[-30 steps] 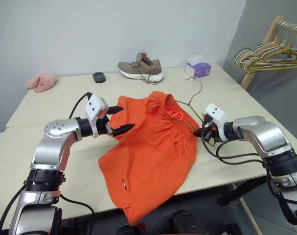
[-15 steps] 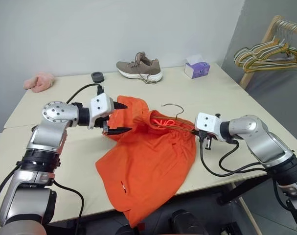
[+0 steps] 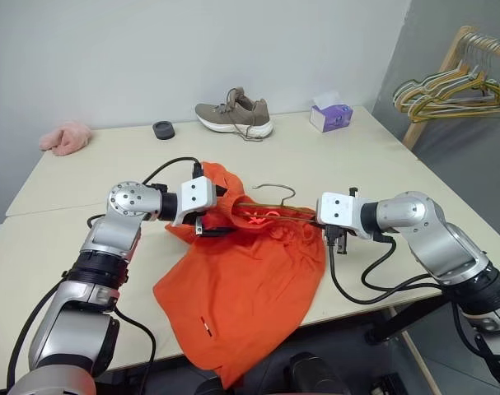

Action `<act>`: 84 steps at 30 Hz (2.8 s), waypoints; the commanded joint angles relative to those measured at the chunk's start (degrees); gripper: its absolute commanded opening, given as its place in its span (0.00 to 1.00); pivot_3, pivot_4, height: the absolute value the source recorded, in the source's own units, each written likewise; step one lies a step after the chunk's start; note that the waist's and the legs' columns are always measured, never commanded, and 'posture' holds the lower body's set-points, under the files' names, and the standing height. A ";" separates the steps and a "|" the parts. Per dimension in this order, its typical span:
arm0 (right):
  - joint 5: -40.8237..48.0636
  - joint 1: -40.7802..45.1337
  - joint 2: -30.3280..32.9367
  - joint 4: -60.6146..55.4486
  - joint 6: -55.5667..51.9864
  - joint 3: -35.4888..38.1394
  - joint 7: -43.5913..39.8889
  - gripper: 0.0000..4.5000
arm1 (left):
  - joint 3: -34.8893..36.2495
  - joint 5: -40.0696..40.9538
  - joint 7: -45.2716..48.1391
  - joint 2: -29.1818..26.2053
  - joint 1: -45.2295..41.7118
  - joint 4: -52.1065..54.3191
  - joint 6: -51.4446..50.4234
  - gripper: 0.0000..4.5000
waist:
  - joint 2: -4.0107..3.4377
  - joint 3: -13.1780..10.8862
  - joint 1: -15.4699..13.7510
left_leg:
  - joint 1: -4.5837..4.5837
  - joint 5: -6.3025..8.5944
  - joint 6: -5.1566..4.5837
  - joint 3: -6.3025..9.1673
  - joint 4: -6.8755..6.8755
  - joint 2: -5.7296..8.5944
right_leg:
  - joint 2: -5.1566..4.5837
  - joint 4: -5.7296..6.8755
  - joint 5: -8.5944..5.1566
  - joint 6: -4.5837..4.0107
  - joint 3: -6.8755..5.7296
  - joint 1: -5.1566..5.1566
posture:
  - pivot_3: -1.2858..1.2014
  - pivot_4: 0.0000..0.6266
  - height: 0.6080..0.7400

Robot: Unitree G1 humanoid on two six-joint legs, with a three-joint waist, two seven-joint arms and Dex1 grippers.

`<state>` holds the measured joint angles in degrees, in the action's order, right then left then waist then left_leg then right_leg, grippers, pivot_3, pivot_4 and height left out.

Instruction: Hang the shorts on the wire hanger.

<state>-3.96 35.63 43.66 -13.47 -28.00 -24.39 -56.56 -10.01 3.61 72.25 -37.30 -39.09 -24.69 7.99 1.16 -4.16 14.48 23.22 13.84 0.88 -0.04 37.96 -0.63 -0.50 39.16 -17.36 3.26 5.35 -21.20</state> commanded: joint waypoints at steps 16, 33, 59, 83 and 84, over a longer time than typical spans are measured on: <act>-1.94 0.92 0.12 -1.95 4.96 1.56 -3.18 0.00 | 0.48 1.15 0.52 0.79 0.32 3.78 -2.12 0.01 | 0.01 0.03 0.05 | -0.03 0.00 0.00 0.02 0.06 0.01 | -0.01 0.22 0.00 0.00 -0.02 -0.02 | 0.42 0.00 1.00; 6.56 -17.49 0.53 -8.65 -12.92 18.26 3.81 0.99 | 4.88 3.07 -3.53 -1.43 2.45 4.21 -9.69 0.00 | 0.36 0.28 0.19 | -0.14 -0.01 0.01 0.09 0.12 -0.08 | 0.01 0.52 -0.01 0.00 0.04 0.00 | 0.42 0.02 1.00; 9.65 -14.01 -26.81 -0.33 -21.67 12.84 28.32 0.87 | 7.12 7.61 -4.50 -3.05 6.68 12.18 -18.21 0.00 | 0.37 0.30 1.24 | -0.22 -0.03 0.04 0.02 0.10 -0.02 | 0.10 0.73 -0.05 0.05 0.09 -0.06 | 0.43 0.01 1.00; 19.00 -12.31 -16.86 3.48 -21.19 25.30 25.72 0.01 | 11.02 22.92 9.62 -18.29 15.05 24.13 -38.87 0.00 | 0.38 0.31 0.99 | -0.23 -0.02 0.04 -0.06 0.04 -0.03 | 0.12 0.68 -0.21 0.25 0.11 -0.08 | 0.43 0.00 1.00; 19.09 -12.14 -16.61 3.48 -21.07 25.24 25.85 0.01 | 10.55 22.55 10.21 -18.73 15.18 24.09 -38.39 0.00 | 0.38 0.31 0.97 | -0.23 -0.02 0.04 -0.05 0.04 -0.03 | 0.12 0.69 -0.21 0.25 0.11 -0.08 | 0.43 0.00 1.00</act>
<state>16.11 22.90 24.82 -10.93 -49.14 -3.23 -32.29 -0.18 26.70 80.90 -53.82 -24.01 -0.68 -31.59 1.54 -3.85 15.45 22.99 13.82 0.93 -0.09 38.00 -0.66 -0.38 39.85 -17.57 3.50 5.45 -21.28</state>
